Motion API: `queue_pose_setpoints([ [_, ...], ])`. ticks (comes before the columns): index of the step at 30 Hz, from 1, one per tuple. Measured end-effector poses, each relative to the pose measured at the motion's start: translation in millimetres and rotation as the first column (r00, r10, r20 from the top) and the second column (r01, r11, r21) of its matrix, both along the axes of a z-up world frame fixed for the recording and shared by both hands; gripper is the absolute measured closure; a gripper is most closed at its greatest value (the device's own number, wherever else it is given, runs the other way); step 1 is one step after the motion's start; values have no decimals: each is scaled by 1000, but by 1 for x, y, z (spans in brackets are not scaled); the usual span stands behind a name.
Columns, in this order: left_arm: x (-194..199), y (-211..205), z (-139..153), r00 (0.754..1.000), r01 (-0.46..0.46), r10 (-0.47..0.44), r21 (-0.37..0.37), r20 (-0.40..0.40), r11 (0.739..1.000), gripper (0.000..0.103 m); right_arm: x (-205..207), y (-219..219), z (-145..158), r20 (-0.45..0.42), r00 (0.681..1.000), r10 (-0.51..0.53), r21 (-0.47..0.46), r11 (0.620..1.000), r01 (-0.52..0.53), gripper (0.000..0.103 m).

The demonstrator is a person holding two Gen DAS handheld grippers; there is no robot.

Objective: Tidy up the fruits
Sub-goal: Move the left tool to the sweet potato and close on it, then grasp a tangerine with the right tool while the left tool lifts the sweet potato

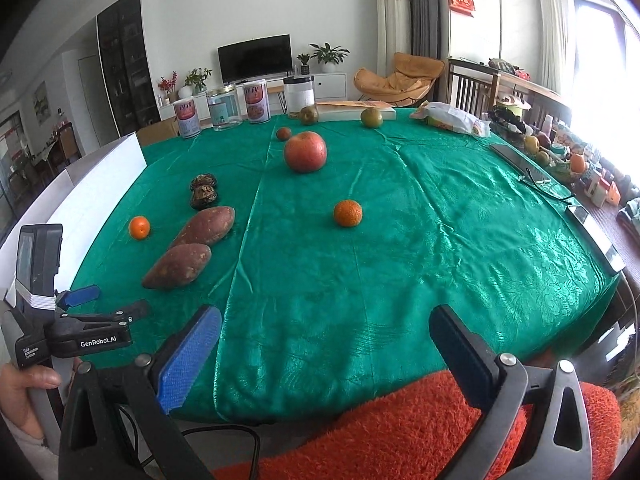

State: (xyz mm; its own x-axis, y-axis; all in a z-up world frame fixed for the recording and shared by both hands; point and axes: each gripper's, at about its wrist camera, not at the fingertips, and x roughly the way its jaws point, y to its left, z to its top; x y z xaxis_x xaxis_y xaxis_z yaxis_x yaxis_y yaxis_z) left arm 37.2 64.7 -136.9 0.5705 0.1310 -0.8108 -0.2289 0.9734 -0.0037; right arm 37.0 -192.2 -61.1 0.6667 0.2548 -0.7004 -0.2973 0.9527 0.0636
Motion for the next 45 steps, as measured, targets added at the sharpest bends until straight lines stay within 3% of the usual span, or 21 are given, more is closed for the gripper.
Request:
queue_pose_setpoints([
  [4, 5, 7, 3, 999, 12, -13, -24, -35, 1000, 1, 0, 1, -2, -7, 1000, 4, -3, 1000, -4, 0],
  [8, 1, 7, 12, 995, 97, -97, -153, 6, 983, 1, 0, 1, -3, -15, 1000, 10, -5, 1000, -10, 0],
  [12, 12, -26, 29, 953, 304, -299, -187, 58, 934, 2, 2, 0, -5, -29, 1000, 4, 7, 1000, -4, 0],
  [15, 33, -44, 38, 926, 376, -367, -168, 86, 911, 2, 2, -4, -5, -35, 999, -6, 20, 1000, 7, 0],
  [19, 60, -52, 24, 930, 363, -367, -155, 1, 919, 3, 2, -9, -4, -36, 999, -20, 35, 999, 21, 0],
  [20, 63, -53, 21, 931, 358, -366, -159, -19, 920, 10, 1, -10, -5, -37, 999, -22, 39, 999, 24, 0],
  [21, 65, -51, 18, 930, 356, -365, -162, -32, 920, 34, 1, -11, -5, -38, 999, -22, 44, 999, 24, 0],
  [24, 62, -52, 16, 935, 342, -352, -144, -48, 928, 57, 2, -12, -5, -45, 999, -21, 58, 998, 23, 0],
  [31, 38, -50, 17, 935, 328, -347, -188, -78, 926, 57, 1, -14, -5, -40, 999, -12, 72, 997, 15, 0],
  [34, 42, -53, 17, 935, 330, -345, -157, -81, 931, 40, 3, -15, -6, -55, 998, -11, 84, 996, 15, 0],
  [35, 44, -53, 17, 937, 329, -342, -147, -75, 933, 40, 4, -16, -7, -62, 998, -9, 93, 996, 14, 0],
  [38, 47, -57, 16, 930, 353, -363, -135, -61, 926, 62, 17, -26, -7, -122, 992, 27, 172, 985, -6, 0],
  [40, 45, -60, 17, 931, 354, -360, -93, -57, 931, 62, 37, -38, -3, -147, 989, 32, 230, 973, 2, 0],
  [43, 39, -50, 19, 942, 328, -335, -148, -29, 933, 62, 92, -34, -5, -265, 959, 98, 193, 980, -47, 1],
  [44, 36, -44, 21, 947, 312, -320, -178, -17, 933, 62, 108, -29, -10, -289, 951, 110, 159, 985, -66, 8],
  [45, 33, -37, 24, 953, 296, -302, -199, -4, 934, 62, 123, -22, -13, -297, 948, 117, 130, 988, -81, 22],
])
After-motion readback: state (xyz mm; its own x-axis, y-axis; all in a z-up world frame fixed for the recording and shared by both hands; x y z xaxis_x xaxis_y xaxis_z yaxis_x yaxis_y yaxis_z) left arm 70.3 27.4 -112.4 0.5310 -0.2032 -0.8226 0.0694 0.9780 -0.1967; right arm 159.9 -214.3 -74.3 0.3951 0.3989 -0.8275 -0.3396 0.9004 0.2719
